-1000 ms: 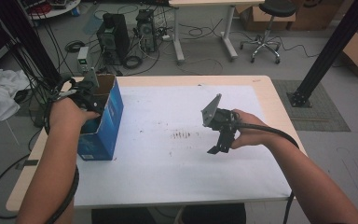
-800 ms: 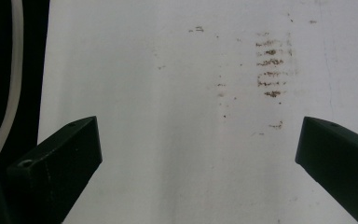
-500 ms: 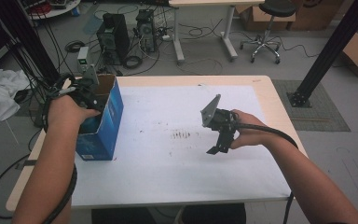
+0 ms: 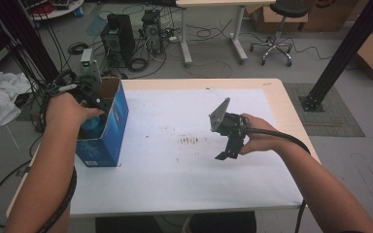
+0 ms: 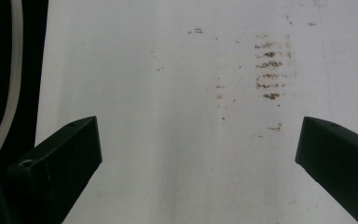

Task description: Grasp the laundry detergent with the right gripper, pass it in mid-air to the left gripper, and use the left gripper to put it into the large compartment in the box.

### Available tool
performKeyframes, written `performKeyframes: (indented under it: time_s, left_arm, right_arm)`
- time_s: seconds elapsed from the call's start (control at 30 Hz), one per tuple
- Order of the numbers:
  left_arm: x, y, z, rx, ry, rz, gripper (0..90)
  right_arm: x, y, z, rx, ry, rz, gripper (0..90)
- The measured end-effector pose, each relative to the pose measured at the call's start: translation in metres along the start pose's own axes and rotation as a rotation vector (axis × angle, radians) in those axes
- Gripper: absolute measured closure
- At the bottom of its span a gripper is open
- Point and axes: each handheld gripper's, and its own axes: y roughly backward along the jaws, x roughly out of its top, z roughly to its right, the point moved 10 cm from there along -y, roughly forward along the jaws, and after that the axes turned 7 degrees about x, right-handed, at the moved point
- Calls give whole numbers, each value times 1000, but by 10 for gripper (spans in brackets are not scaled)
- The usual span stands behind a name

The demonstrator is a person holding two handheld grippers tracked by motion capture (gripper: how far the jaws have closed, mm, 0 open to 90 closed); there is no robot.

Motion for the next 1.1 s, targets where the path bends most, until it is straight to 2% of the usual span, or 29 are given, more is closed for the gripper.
performKeyframes:
  time_s: [0.23,0.43,0.47,0.57,0.73,0.97,1.1]
  left_arm:
    - [-1,12,-1,7,-3,12,188]
    - [-1,28,-4,9,-30,31,152]
    - [-1,30,-5,15,-41,31,142]
    - [-1,37,-6,20,-39,40,106]
    - [-2,48,-8,37,-49,45,100]
    - [-4,56,-8,26,-50,48,89]
    - [-5,57,-7,27,-61,44,35]
  right_arm:
    - [1,1,-1,-1,3,1,0]
    - [1,2,-1,-3,0,4,0]
    - [1,3,-1,-3,1,4,0]
    - [1,3,0,-5,2,4,0]
    - [1,3,0,-6,0,6,0]
    - [0,4,-1,-8,-2,8,0]
    - [1,5,-1,-10,2,13,0]
